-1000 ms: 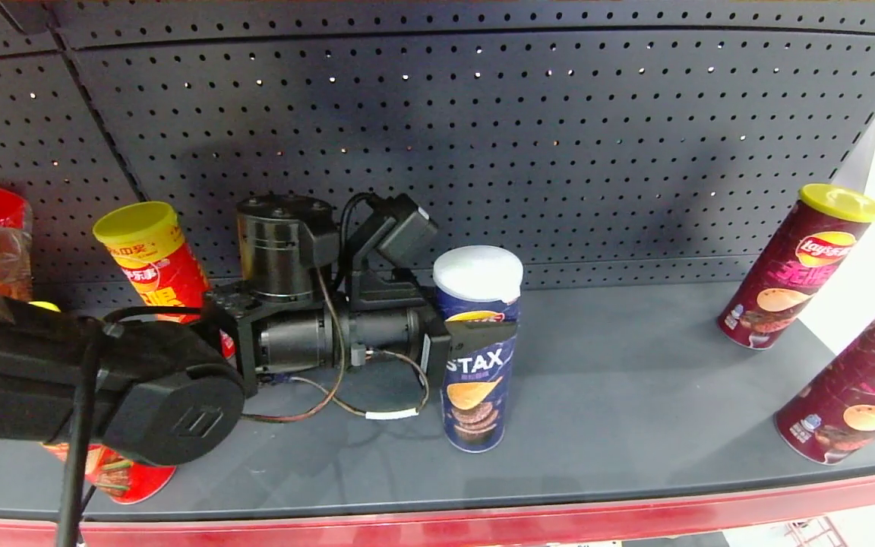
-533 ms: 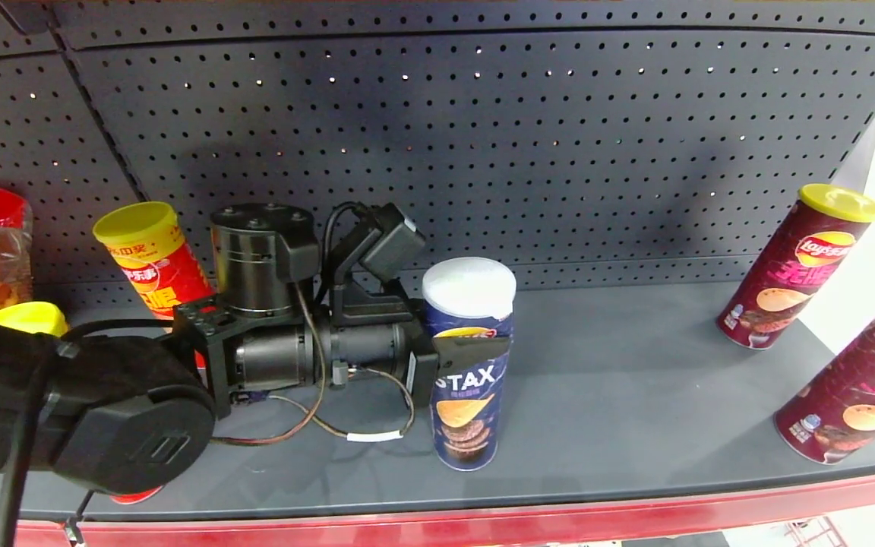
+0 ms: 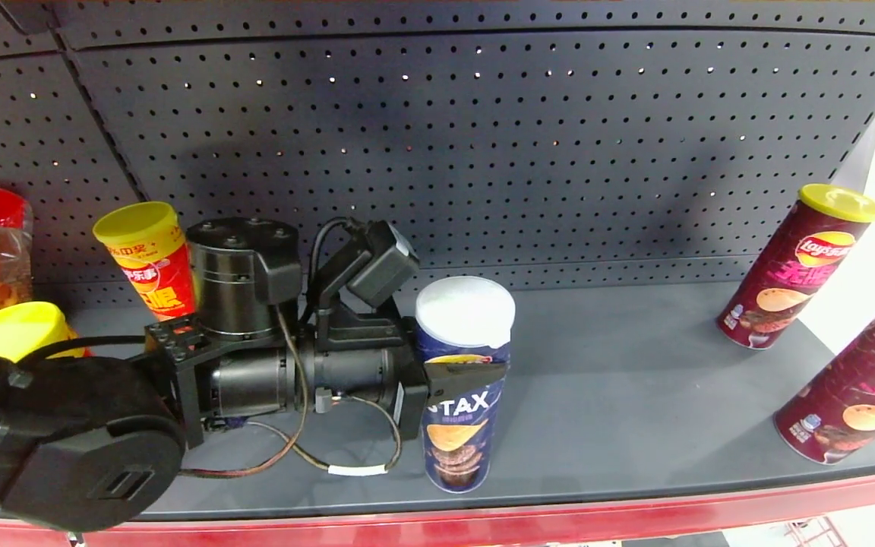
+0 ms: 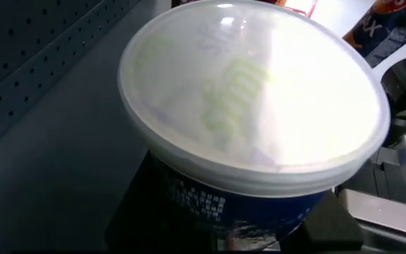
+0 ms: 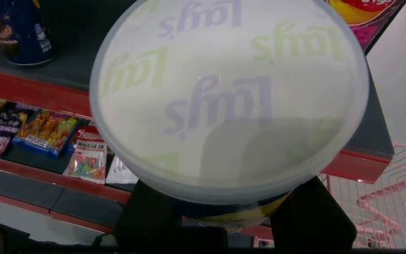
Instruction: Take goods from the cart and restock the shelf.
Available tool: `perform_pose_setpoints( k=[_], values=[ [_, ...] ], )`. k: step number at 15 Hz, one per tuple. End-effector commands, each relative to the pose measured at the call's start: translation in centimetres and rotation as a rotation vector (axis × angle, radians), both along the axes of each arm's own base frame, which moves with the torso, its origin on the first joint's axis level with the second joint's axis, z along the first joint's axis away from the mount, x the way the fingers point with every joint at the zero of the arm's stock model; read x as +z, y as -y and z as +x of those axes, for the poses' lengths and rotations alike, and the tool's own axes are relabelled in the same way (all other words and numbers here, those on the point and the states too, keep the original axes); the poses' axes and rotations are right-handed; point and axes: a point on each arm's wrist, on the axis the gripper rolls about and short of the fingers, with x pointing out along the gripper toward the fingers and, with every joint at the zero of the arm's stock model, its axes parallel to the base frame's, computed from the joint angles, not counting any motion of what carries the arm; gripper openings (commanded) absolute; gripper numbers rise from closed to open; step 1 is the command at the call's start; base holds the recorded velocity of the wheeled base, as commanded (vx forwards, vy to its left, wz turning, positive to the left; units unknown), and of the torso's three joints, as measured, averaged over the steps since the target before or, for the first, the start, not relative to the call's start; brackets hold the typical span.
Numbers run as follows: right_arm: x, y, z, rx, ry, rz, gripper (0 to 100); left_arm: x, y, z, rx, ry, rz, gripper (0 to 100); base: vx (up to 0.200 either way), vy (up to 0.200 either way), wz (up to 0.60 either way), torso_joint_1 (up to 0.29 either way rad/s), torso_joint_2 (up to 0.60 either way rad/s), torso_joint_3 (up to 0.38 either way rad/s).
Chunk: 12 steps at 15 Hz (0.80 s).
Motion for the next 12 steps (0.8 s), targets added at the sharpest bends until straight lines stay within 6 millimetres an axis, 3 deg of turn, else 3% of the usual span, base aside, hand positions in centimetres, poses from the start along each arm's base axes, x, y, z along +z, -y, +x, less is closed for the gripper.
perform_pose_setpoints(
  k=[1, 12],
  values=[
    [0.0, 0.0, 0.0, 0.001, -0.002, -0.001, 0, -0.1, -0.1, -0.1, -0.001, 0.002, 0.004, 0, 0.000, 0.000, 0.00, 0.000, 0.00, 0.000],
    [0.0, 0.0, 0.0, -0.001, -0.002, 0.001, 0, -0.4, -0.1, -1.4, -0.019, -0.011, 0.016, 0, 0.000, 0.000, 0.00, 0.000, 0.00, 0.000]
  ],
)
